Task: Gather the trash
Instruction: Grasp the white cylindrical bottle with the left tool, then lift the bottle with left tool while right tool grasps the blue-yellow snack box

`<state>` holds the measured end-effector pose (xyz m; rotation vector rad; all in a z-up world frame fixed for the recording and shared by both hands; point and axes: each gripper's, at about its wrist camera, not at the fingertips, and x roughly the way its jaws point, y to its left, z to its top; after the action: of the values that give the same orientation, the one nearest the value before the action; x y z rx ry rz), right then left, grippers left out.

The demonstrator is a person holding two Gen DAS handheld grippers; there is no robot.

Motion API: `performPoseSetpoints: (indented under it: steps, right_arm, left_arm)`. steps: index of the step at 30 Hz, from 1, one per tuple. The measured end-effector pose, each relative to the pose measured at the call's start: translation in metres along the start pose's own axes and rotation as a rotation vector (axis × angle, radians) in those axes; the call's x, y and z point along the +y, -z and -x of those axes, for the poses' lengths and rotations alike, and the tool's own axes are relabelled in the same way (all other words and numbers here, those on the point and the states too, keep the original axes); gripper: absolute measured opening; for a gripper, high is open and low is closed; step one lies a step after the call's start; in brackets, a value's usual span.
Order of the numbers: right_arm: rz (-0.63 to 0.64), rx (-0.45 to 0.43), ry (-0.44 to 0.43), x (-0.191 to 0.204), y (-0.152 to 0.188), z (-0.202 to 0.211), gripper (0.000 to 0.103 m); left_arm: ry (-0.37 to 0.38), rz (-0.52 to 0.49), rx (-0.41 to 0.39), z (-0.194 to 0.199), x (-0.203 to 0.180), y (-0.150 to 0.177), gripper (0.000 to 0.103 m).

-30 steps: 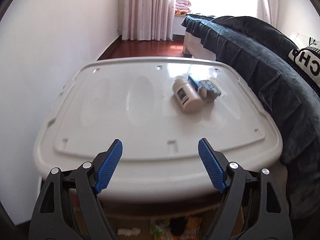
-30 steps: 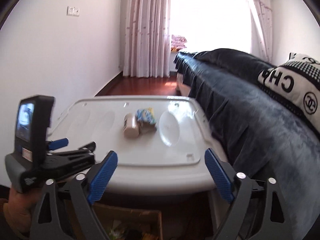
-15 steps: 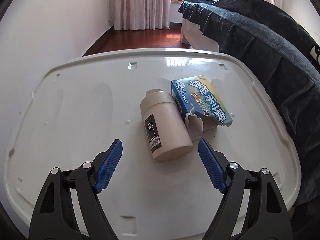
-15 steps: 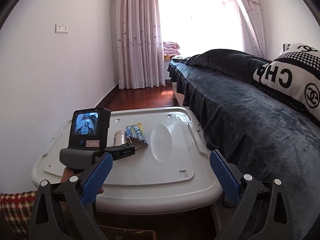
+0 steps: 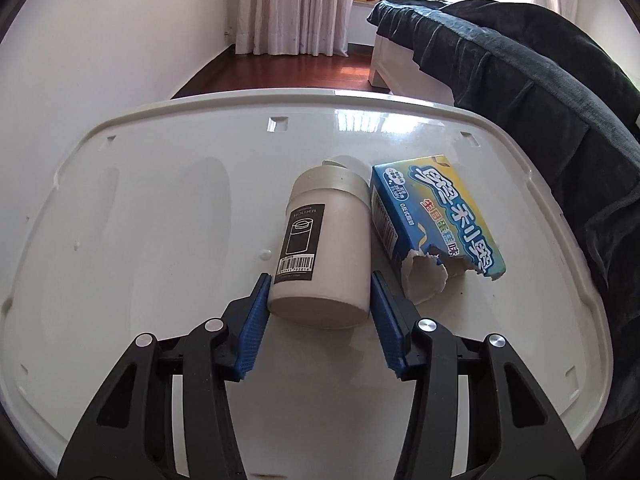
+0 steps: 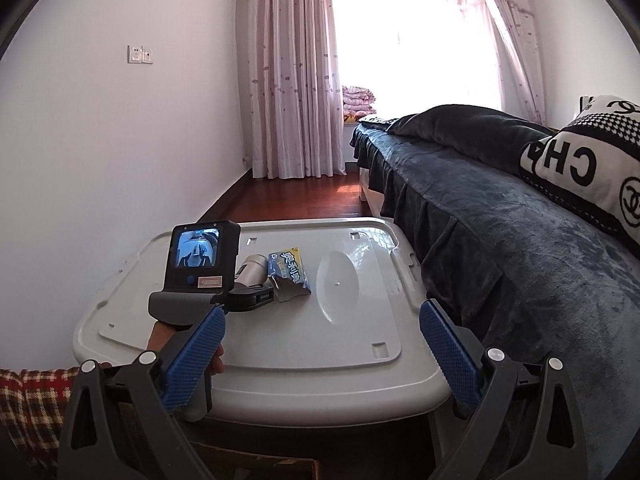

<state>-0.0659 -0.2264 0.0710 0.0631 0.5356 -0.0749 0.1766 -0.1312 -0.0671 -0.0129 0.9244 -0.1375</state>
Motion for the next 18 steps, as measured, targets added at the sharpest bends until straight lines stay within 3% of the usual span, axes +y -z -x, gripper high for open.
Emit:
performPoseSetpoints:
  steps: [8,18]
  right_arm:
    - [0.011,0.038,0.045,-0.006,-0.004,-0.019,0.096]
    - [0.048,0.034,0.078,0.007,-0.025,-0.053,0.096]
  left_arm:
    - [0.017,-0.045,-0.058,0.025,0.011,0.006,0.047]
    - [0.036,-0.01,-0.074,0.045,0.035,0.012,0.047]
